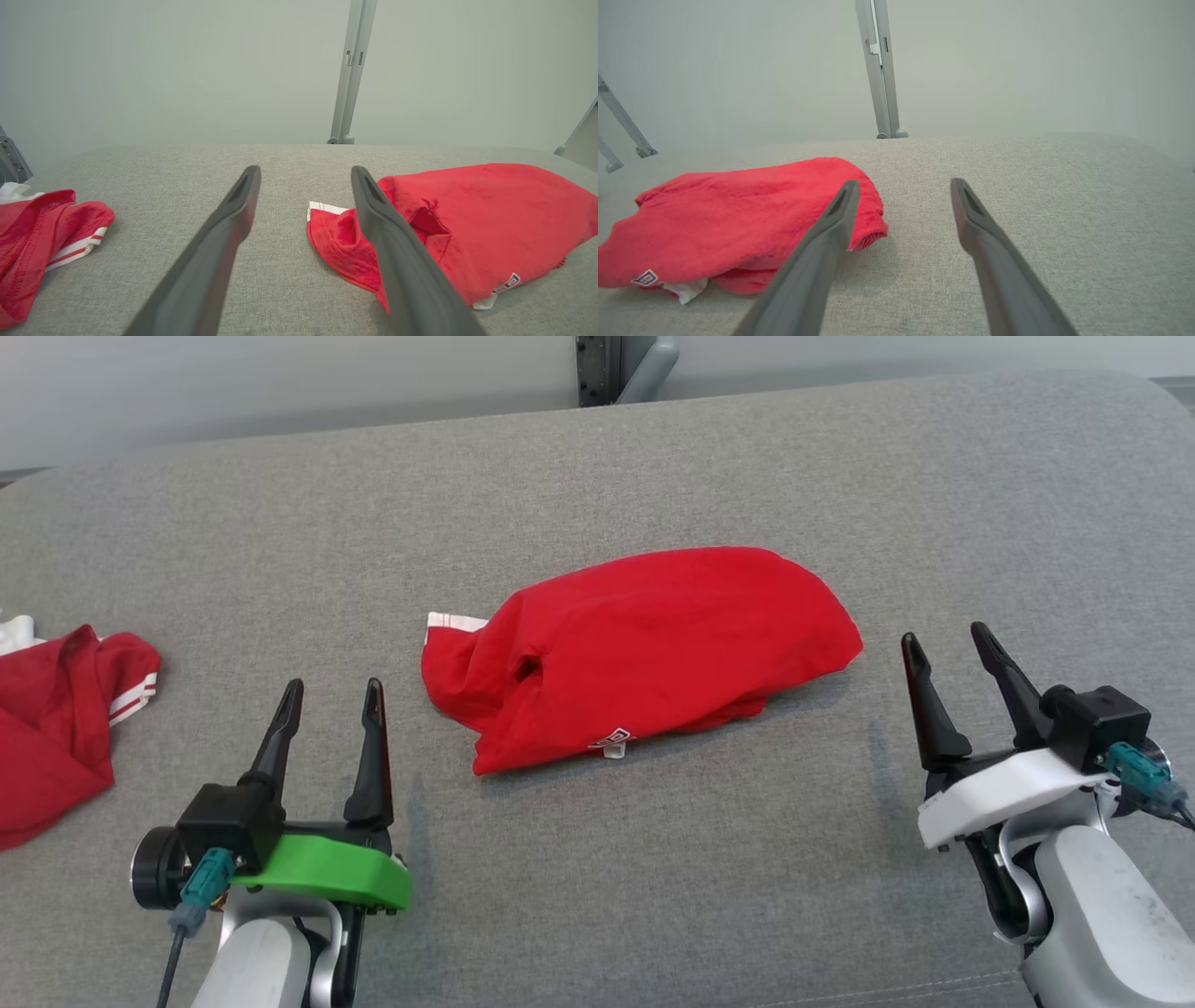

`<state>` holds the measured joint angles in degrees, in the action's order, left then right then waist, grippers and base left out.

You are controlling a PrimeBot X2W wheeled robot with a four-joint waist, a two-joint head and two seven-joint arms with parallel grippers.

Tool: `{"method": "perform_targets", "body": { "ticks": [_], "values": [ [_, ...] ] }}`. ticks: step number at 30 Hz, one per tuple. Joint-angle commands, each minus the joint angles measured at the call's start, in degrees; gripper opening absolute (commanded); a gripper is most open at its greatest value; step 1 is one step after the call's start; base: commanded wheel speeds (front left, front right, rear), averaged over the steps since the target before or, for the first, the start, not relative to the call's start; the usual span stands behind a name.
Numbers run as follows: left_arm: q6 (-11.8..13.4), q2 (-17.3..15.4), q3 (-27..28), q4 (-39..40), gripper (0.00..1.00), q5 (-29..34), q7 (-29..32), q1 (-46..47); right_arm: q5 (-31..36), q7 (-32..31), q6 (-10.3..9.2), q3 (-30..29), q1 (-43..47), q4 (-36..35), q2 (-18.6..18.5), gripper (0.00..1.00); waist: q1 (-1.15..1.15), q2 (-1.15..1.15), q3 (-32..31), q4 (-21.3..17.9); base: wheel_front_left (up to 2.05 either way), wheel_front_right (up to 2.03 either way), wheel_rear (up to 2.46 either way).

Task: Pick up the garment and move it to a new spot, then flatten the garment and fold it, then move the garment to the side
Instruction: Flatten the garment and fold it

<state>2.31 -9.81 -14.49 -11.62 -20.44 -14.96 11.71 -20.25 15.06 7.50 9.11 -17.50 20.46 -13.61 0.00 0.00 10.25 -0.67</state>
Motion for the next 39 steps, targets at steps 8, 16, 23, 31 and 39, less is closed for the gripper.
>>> {"method": "perform_targets", "body": {
  "ticks": [8, 16, 23, 31, 39],
  "values": [
    [1.4, -1.6, 0.2, 2.1, 1.0, 0.4, 1.1, -3.6, 5.7, 0.2, -0.02, -1.9, 6.6, -8.8, 3.2, 1.0, 0.0, 0.0, -2.8, -0.7, 0.0, 0.0, 0.0],
    [2.1, -2.3, -0.3, 4.4, 1.0, 0.1, 2.5, -5.4, 6.4, -0.7, -0.01, -2.8, 9.5, -11.3, 4.7, 1.0, 0.0, 0.0, -2.7, -1.2, 0.0, 0.0, 0.0],
    [1.4, -2.9, -2.0, 5.4, 1.0, 1.4, 3.6, -3.9, 6.3, -1.4, -0.02, -3.0, 9.4, -12.0, 5.3, 1.0, 0.0, 0.0, -2.2, -1.3, 0.0, 0.0, 0.0],
    [-3.8, -3.6, -11.3, 4.1, 1.0, 5.5, 10.7, 0.1, 5.1, -1.6, -0.02, -1.1, 7.8, -11.5, 5.7, 1.0, 0.0, 0.0, 0.2, -2.6, 0.0, 0.0, 0.0],
    [-6.4, -6.4, -18.4, -1.5, 1.0, 12.5, 15.0, 4.5, 4.5, -0.9, -0.02, 0.2, 6.5, -10.4, 5.7, 1.0, 0.0, 0.0, 2.7, -5.0, 0.0, 0.0, 0.0]
  ]
}}
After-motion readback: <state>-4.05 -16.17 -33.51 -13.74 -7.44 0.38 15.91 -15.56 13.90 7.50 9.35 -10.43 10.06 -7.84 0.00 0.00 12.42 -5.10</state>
